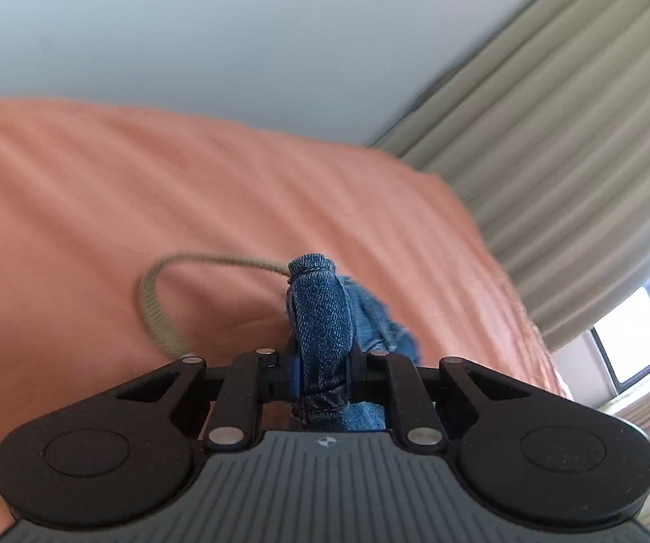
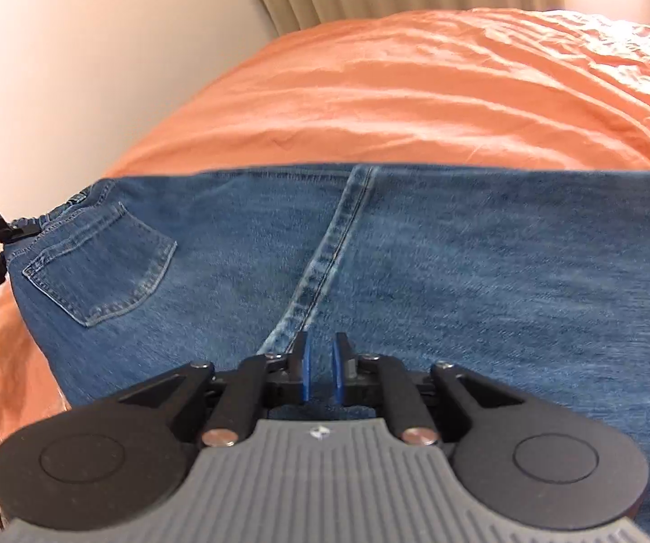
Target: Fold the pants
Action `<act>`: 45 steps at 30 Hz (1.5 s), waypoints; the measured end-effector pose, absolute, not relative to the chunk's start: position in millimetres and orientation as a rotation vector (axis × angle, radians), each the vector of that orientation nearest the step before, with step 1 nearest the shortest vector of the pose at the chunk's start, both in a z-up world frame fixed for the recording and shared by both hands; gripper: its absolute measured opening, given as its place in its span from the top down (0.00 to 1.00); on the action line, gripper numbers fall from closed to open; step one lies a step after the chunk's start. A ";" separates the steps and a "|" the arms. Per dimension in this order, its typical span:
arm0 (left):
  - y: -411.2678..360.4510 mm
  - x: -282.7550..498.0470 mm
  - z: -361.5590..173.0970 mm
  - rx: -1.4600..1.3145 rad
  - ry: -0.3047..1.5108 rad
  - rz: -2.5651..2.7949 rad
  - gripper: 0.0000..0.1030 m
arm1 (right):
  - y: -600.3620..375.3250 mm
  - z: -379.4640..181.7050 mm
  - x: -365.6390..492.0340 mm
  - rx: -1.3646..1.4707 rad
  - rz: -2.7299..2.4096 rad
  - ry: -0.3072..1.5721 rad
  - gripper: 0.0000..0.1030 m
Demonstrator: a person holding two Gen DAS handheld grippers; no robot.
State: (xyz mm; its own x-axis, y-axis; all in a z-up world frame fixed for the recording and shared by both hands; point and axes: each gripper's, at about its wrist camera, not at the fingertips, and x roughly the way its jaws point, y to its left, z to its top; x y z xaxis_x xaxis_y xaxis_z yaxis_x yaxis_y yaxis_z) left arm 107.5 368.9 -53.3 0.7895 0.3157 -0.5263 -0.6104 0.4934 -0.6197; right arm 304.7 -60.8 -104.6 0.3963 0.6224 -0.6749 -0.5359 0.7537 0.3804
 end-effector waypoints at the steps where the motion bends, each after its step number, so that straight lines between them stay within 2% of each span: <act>1: 357.2 109.8 -38.2 -0.851 0.359 0.566 0.84 | -66.0 -99.6 304.9 0.126 0.732 0.897 0.94; 8: 243.8 140.0 54.3 -0.525 0.295 0.442 0.83 | -119.7 -70.6 301.6 0.240 0.698 0.859 0.93; 13: 138.5 172.6 80.5 -0.279 0.317 0.336 0.83 | -173.0 -61.2 294.7 0.312 0.626 0.855 0.93; 18: 49.2 214.7 58.0 -0.138 0.397 0.242 0.83 | -222.9 -50.6 289.8 0.396 0.581 0.836 0.93; 25: -43.3 250.6 -22.8 -0.028 0.590 0.125 0.84 | -266.3 -67.3 306.0 0.519 0.499 0.898 0.93; 32: -39.1 239.0 -77.3 -0.186 0.855 0.001 0.79 | -267.6 -86.9 320.8 0.589 0.521 0.972 0.93; 39: -11.9 245.4 -74.1 -0.399 0.944 -0.181 0.51 | -260.8 -89.8 325.6 0.586 0.543 0.988 0.92; 43: -0.6 243.0 -65.5 -0.487 0.949 -0.311 0.43 | -260.7 -93.6 329.3 0.625 0.555 0.999 0.73; 45: 4.9 239.4 -55.7 -0.464 0.929 -0.306 0.43 | -259.0 -93.5 331.8 0.641 0.564 0.995 0.72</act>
